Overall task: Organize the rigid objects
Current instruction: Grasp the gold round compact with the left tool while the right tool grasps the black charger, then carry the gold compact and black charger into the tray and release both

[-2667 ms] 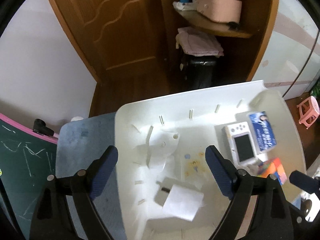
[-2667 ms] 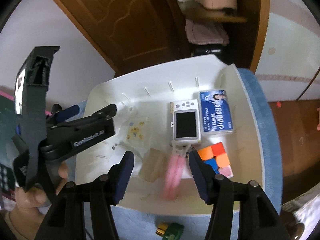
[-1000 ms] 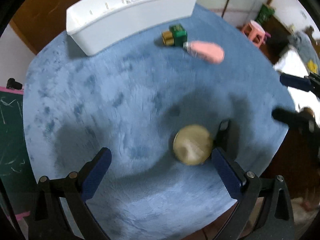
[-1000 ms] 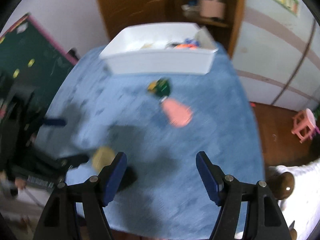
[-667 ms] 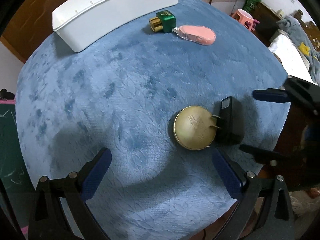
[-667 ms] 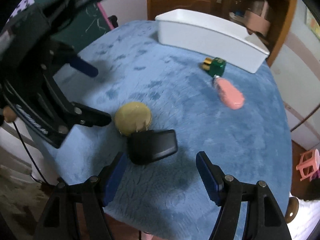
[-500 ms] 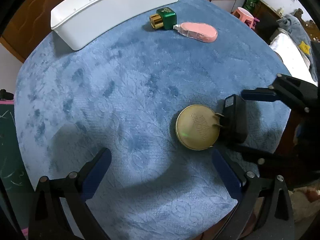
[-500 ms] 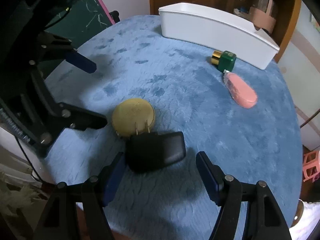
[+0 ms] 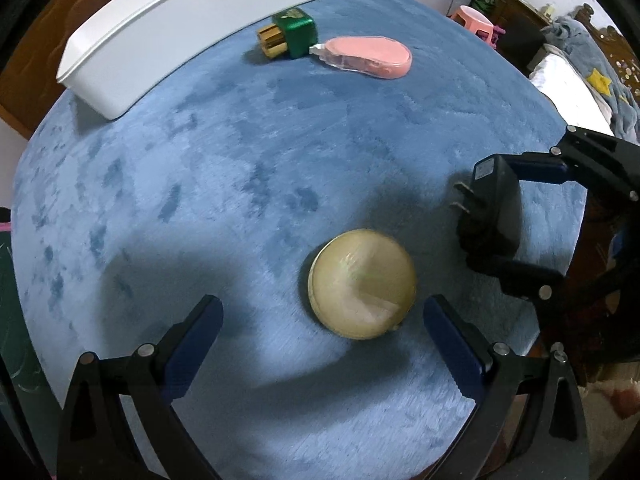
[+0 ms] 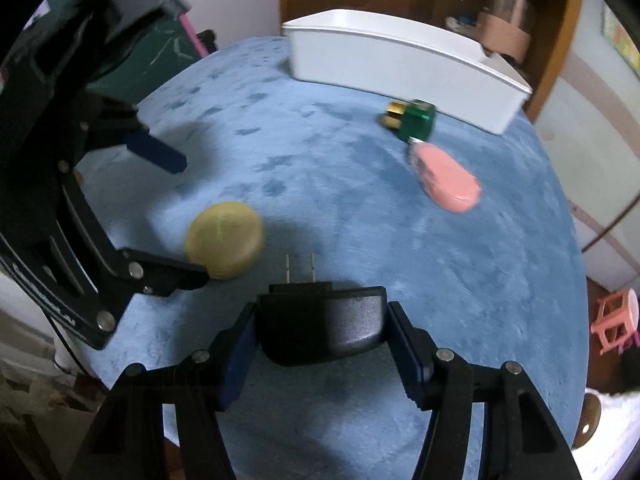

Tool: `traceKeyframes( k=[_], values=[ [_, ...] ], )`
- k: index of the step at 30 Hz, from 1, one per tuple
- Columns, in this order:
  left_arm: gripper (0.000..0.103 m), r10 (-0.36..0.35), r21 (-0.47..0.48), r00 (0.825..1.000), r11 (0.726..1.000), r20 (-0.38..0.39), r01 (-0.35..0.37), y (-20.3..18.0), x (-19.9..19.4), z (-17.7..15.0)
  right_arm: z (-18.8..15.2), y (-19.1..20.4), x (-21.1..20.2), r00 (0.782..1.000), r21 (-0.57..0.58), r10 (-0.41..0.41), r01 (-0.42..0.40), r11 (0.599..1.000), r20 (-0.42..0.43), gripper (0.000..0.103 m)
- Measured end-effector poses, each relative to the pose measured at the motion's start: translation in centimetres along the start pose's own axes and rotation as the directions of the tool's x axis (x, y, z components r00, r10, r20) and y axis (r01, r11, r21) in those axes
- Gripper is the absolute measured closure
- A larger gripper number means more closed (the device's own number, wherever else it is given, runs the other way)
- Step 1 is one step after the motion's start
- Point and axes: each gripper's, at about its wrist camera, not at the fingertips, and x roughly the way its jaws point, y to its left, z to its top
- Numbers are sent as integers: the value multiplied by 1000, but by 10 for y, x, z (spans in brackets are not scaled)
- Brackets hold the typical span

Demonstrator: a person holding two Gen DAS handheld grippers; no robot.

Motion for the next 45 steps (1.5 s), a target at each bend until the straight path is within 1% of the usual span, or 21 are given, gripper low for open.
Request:
traceKeyframes(
  k=[4, 5, 6, 7, 8, 9, 10, 11, 12, 15, 16, 19, 24, 25, 28, 32, 33, 34, 38, 43, 45],
  values=[
    [3, 2, 0, 1000, 1000, 3, -2, -7, 8, 7, -1, -9, -1, 1000, 35, -14, 14, 999, 1, 40],
    [6, 5, -1, 1000, 1000, 5, -5, -6, 10, 7, -1, -11, -1, 1000, 44, -16, 16, 999, 0, 40],
    [10, 11, -4, 1000, 1000, 7, -11, -8, 13, 9, -1, -12, -1, 1000, 52, -18, 18, 999, 0, 40],
    [20, 14, -9, 1000, 1000, 2, -14, -9, 16, 11, -1, -12, -1, 1000, 56, -19, 19, 998, 1, 40],
    [24, 4, -18, 1000, 1000, -7, -4, -8, 18, 12, 0, -12, -1, 1000, 58, -21, 21, 998, 2, 40],
    [24, 6, -26, 1000, 1000, -3, -6, -10, 20, 15, 0, -12, -1, 1000, 61, -22, 21, 998, 2, 40],
    [30, 9, -29, 1000, 1000, 2, -9, -15, 23, 22, 0, -12, -1, 1000, 63, -22, 22, 998, 2, 40],
    [42, 12, -32, 1000, 999, 8, -12, -15, 22, 21, -1, -11, -1, 1000, 65, -22, 22, 998, 2, 40],
    [44, 21, -35, 1000, 999, 14, -20, -12, 19, 19, -1, -11, -2, 1000, 68, -20, 20, 997, 1, 41],
    [44, 24, -44, 1000, 999, 14, -23, -13, 15, 18, 1, -10, -4, 1000, 76, -19, 19, 997, 3, 41],
    [44, 39, -44, 999, 998, 12, -39, -13, 13, 18, 2, -10, -6, 1000, 78, -17, 17, 997, 3, 41],
    [44, 45, -68, 998, 997, 31, -43, -6, -5, 15, 9, -9, -13, 1000, 83, -19, 18, 996, 9, 41],
    [44, 73, -138, 992, 989, 107, -58, 16, -65, 30, 35, -12, -41, 999, 95, -24, 21, 995, 32, 41],
    [44, 102, -141, 986, 986, 131, -83, 24, -84, 39, 43, -13, -49, 999, 95, -26, 22, 995, 40, 41],
    [44, 154, -174, 964, 978, 218, -117, 52, -138, 64, 76, -21, -79, 996, 84, -39, 31, 996, 86, 41],
    [44, 218, -235, 923, 961, 317, -146, 87, -206, 101, 139, -36, -131, 980, 62, -65, 54, 997, 186, 41],
    [44, 231, -247, 913, 957, 336, -151, 94, -219, 111, 162, -43, -148, 974, 65, -64, 51, 997, 218, 41],
    [44, 250, -263, 899, 951, 359, -160, 101, -234, 124, 178, -48, -159, 969, 66, -63, 48, 997, 239, 41],
    [44, 313, -304, 858, 932, 408, -196, 121, -274, 155, 247, -71, -202, 944, 77, -65, 43, 996, 322, 41],
    [44, 352, -352, 833, 913, 427, -205, 139, -296, 191, 323, -93, -237, 914, 62, -93, 75, 995, 395, 41],
    [44, 370, -373, 825, 903, 427, -211, 144, -299, 207, 348, -102, -243, 907, 58, -101, 84, 995, 408, 41]
  ],
)
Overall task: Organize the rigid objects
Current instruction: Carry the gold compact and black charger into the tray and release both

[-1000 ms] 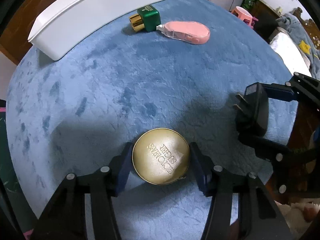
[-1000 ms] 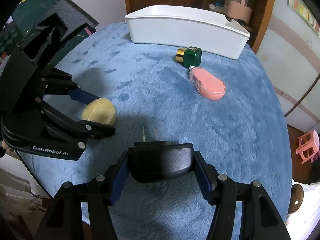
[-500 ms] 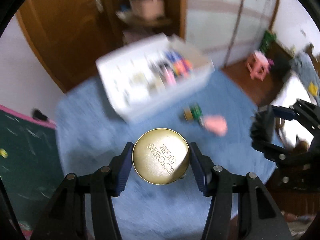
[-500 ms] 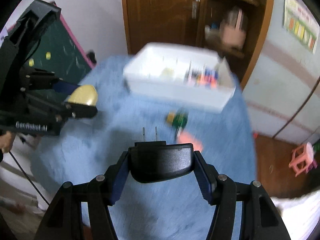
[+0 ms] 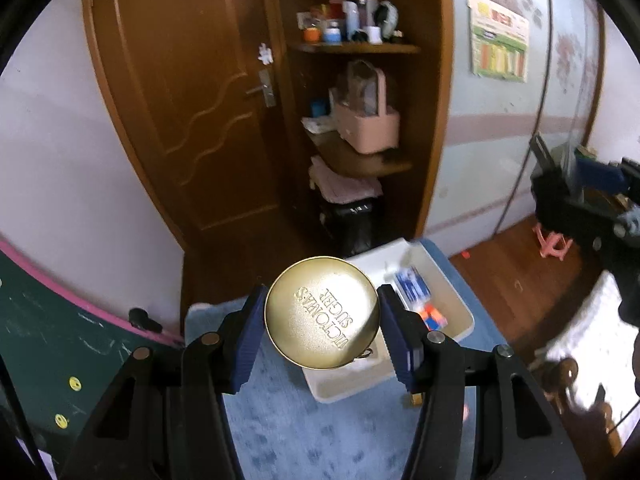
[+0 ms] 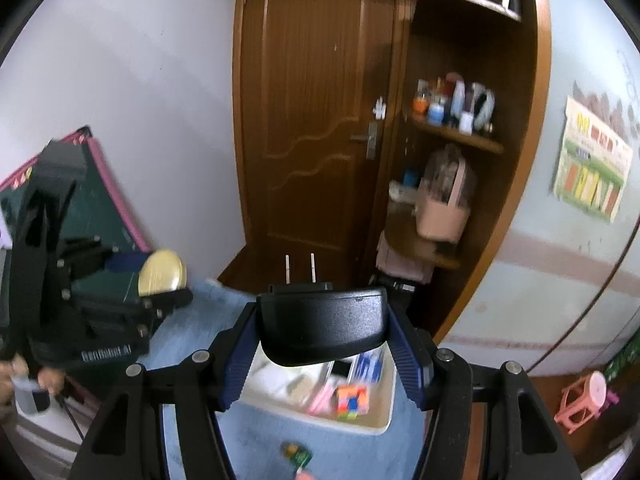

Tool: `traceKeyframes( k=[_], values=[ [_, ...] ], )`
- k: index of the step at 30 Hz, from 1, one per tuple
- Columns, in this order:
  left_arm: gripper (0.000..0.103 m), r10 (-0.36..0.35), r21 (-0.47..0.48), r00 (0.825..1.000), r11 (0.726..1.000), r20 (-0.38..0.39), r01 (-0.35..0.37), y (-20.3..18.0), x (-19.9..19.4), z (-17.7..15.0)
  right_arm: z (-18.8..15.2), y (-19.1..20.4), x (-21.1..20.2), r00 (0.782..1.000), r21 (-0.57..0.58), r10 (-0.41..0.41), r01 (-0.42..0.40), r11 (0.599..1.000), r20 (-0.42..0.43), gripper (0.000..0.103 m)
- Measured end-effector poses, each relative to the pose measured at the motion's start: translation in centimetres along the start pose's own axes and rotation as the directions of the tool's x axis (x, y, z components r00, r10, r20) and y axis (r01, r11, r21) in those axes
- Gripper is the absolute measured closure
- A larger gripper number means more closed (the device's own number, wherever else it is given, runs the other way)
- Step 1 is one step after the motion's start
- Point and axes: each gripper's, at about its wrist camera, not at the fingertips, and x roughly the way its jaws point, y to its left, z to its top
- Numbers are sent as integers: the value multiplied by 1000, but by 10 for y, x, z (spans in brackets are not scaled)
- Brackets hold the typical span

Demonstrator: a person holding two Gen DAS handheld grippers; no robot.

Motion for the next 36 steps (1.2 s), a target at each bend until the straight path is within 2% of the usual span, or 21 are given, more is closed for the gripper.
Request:
traceKeyframes(
  k=[3, 6, 9, 12, 17, 20, 24, 30, 33, 36],
  values=[
    [44, 26, -27, 1000, 999, 4, -25, 2, 16, 20, 34, -15, 14, 1000, 0, -4, 4, 1000, 17, 41],
    [44, 27, -74, 999, 997, -22, -28, 7, 37, 36, 54, -30, 42, 1000, 1, -15, 15, 1000, 6, 41],
    [44, 39, -130, 996, 990, -76, -49, 13, 80, 42, 57, -39, 80, 999, 18, -18, 19, 1000, -48, 41],
    [44, 37, -184, 987, 981, -155, -66, 16, 132, 34, 48, -47, 141, 988, 61, 10, 0, 998, -156, 41],
    [44, 28, -244, 961, 965, -276, -98, 16, 211, 3, 8, -56, 242, 937, 165, 89, -34, 986, -339, 40],
    [44, 3, -279, 939, 954, -344, -106, 15, 251, -27, -24, -56, 295, 893, 205, 125, -38, 978, -433, 40],
    [44, -5, -274, 911, 954, -413, -119, 5, 287, -56, -63, -50, 353, 832, 221, 149, -32, 975, -535, 40],
    [44, 17, -240, 890, 960, -455, -141, -4, 311, -72, -104, -38, 398, 762, 227, 168, -28, 974, -626, 40],
    [44, 23, -229, 882, 962, -470, -147, -3, 316, -76, -109, -41, 416, 738, 252, 190, -27, 967, -647, 40],
    [44, 22, -235, 879, 960, -476, -151, 0, 320, -75, -109, -45, 423, 732, 272, 208, -33, 962, -649, 40]
  ],
)
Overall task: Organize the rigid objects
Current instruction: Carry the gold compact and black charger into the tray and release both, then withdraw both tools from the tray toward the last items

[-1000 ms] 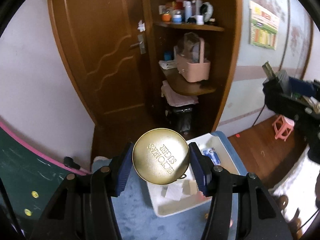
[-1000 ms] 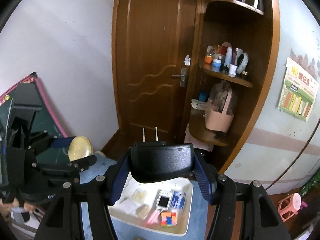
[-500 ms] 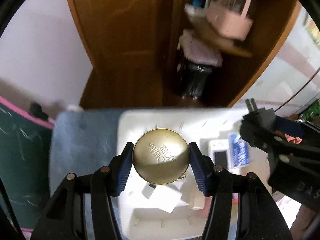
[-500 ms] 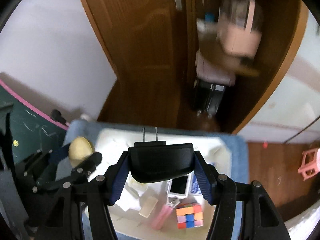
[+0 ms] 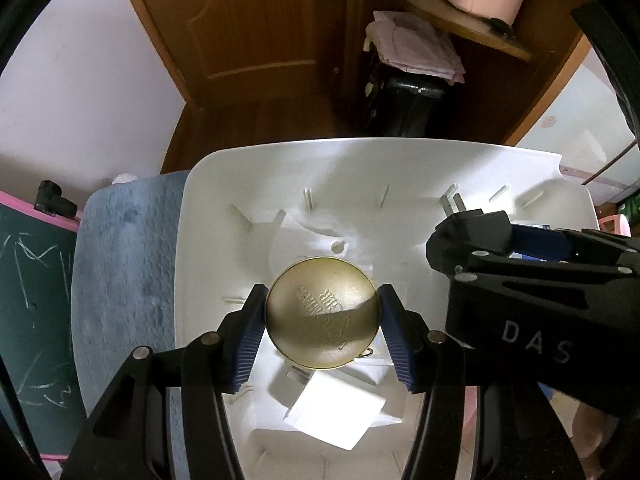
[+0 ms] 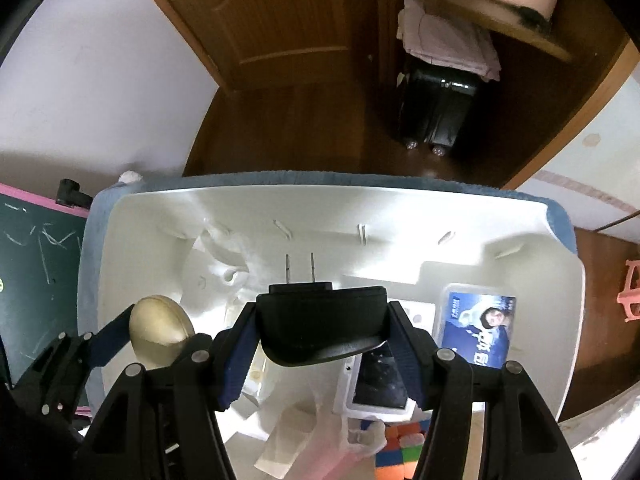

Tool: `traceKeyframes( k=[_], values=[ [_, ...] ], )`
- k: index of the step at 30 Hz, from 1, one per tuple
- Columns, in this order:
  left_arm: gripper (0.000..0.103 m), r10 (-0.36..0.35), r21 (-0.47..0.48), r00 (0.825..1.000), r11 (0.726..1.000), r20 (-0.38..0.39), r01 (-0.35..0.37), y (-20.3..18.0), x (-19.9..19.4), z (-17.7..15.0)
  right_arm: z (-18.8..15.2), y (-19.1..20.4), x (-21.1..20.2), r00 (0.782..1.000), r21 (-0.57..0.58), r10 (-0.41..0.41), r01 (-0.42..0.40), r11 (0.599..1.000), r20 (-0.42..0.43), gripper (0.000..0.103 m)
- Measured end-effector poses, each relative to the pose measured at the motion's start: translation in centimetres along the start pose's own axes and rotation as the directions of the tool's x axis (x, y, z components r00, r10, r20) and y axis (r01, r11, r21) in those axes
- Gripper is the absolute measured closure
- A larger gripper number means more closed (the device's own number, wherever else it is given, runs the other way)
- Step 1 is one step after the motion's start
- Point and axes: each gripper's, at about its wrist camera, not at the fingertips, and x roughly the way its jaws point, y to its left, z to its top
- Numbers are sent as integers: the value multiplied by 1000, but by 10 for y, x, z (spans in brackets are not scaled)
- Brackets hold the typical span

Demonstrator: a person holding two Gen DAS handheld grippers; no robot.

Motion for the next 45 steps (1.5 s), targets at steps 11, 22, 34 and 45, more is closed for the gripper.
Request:
traceKeyframes(
  k=[11, 22, 34, 45],
  values=[
    [12, -21, 2, 1000, 1000, 23, 21, -2, -22, -4, -6, -11, -28, 993, 50, 85, -89, 995, 86, 35],
    [12, -46, 71, 992, 997, 117, 38, 8, -91, -30, -52, -17, -105, 972, 42, 88, -99, 994, 217, 35],
    [9, -109, 218, 961, 974, 252, 54, 2, -180, -88, -151, -4, -201, 921, -17, 53, -50, 999, 385, 35],
    [9, -175, 307, 967, 945, 185, 113, -27, -172, -149, -267, -2, -206, 889, -101, -45, 102, 990, 455, 30]
  ],
)
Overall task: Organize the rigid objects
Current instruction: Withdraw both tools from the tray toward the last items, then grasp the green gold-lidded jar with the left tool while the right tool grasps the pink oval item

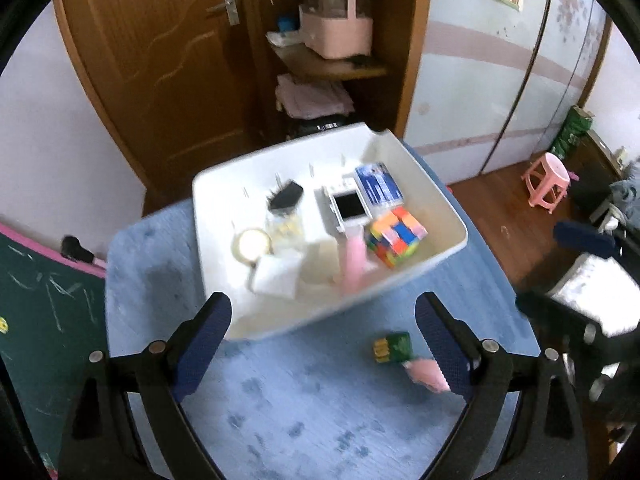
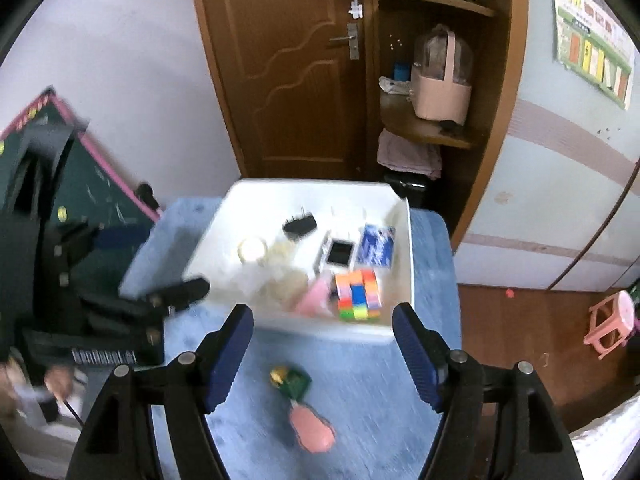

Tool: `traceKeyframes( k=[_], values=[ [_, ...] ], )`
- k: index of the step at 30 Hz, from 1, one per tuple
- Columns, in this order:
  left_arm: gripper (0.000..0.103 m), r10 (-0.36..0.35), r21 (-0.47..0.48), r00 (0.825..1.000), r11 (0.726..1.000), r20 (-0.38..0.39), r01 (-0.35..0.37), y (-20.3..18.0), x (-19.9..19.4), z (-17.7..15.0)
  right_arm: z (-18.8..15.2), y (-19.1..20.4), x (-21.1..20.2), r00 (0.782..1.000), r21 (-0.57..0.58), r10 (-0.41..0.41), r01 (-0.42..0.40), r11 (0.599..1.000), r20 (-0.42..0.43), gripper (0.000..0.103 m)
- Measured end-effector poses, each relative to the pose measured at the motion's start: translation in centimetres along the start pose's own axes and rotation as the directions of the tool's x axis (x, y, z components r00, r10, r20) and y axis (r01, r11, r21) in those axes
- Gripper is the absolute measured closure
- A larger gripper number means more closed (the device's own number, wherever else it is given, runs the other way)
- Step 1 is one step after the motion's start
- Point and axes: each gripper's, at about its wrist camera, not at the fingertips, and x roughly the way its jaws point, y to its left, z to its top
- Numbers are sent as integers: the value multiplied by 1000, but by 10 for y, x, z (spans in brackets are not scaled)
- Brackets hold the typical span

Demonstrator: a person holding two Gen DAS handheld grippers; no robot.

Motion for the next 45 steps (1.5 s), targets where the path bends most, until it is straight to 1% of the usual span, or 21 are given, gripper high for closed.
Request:
traceKeyframes(
  k=[5, 9, 12, 15, 21, 24, 27, 34, 39, 40, 41, 42, 43, 44, 45],
  values=[
    [9, -22, 2, 997, 1000, -71, 22, -17, 30, -18, -51, -1, 10, 999, -44, -10, 8, 999, -51, 30],
    [9, -31, 2, 992, 1000, -119, 31, -34, 57, -34, -90, -5, 34, 994, -37, 2, -6, 999, -110, 30],
    [9, -26, 0, 985, 1000, -169, 26, -44, 82, -43, -116, -6, 52, 989, -25, 18, -22, 999, -144, 30],
    [9, -21, -18, 976, 1000, -217, 17, -49, 106, -50, -132, -5, 70, 985, -19, 36, -40, 999, -168, 30],
    [9, -21, -62, 962, 998, -272, 4, -45, 133, -57, -152, -1, 97, 977, -42, 61, -71, 997, -203, 30],
    [9, -39, -106, 954, 994, -299, 7, -39, 143, -61, -156, 1, 109, 974, -57, 61, -75, 996, -220, 30],
    [9, -72, -134, 949, 990, -305, 32, -37, 146, -64, -159, 5, 119, 972, -77, 58, -77, 994, -229, 30],
    [9, -78, -117, 940, 992, -333, 41, -44, 152, -73, -165, 12, 136, 966, -113, 48, -79, 990, -254, 30],
    [9, -82, -118, 941, 992, -328, 45, -45, 155, -77, -168, 15, 141, 968, -120, 45, -76, 990, -247, 30],
    [14, -83, -119, 942, 992, -326, 47, -45, 155, -77, -168, 15, 141, 969, -120, 43, -75, 990, -244, 32],
    [27, -85, -121, 942, 991, -325, 48, -44, 155, -80, -167, 15, 144, 969, -121, 40, -71, 990, -242, 35],
    [34, -86, -124, 940, 991, -329, 48, -44, 157, -79, -168, 15, 144, 971, -124, 33, -63, 990, -237, 36],
    [45, -112, -134, 934, 989, -339, 70, -44, 159, -80, -169, 16, 144, 972, -125, 34, -65, 990, -234, 38],
    [52, -128, -142, 931, 986, -341, 83, -44, 160, -82, -170, 17, 143, 972, -127, 41, -72, 989, -232, 44],
    [54, -137, -146, 931, 985, -339, 91, -47, 159, -83, -172, 18, 144, 972, -129, 44, -75, 989, -230, 47]
  ],
)
